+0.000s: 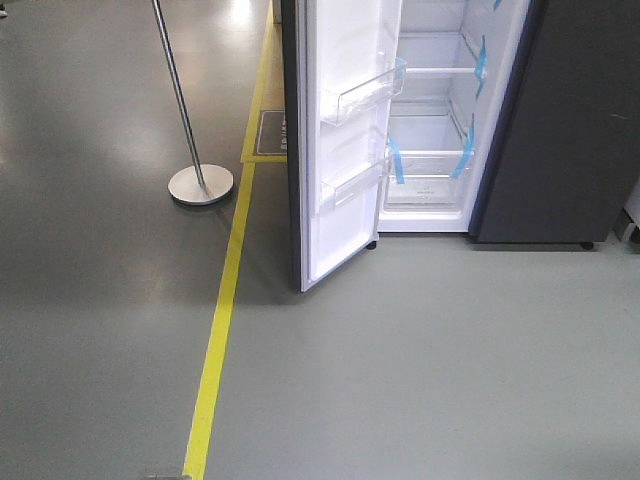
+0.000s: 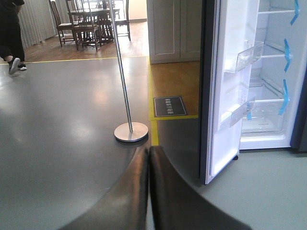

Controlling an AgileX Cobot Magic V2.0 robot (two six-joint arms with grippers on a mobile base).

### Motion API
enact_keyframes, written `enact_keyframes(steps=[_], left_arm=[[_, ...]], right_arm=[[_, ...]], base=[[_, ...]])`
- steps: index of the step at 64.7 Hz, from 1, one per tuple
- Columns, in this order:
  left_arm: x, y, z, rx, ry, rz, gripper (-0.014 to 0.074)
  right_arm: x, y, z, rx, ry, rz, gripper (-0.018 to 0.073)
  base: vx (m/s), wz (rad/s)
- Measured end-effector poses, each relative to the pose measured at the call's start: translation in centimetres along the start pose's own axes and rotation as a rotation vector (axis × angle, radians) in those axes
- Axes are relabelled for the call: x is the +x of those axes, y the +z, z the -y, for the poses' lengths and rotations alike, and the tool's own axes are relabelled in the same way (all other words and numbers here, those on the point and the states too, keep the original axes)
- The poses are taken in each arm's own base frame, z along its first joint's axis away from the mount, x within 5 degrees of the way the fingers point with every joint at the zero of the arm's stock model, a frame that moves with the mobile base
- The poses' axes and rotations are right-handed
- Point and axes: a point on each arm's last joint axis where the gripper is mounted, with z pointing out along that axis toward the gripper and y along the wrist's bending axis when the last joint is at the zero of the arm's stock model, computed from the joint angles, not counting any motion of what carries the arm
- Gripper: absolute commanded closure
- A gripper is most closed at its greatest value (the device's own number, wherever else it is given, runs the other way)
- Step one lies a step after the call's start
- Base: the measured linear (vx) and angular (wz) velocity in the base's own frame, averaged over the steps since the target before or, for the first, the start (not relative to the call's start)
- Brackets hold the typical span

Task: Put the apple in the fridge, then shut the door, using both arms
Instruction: 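Drive toward the open refrigerator door holding the apple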

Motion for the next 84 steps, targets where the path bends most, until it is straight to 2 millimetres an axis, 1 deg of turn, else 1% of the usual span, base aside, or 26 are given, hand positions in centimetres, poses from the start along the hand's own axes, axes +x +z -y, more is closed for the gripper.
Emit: enact_keyframes(steps=[84], left_arm=[[0.0,0.0,0.0,0.0,0.0,0.0,0.0602]], right_arm=[[0.0,0.0,0.0,0.0,0.0,0.0,0.0461]], base=[[0.11,0.01]])
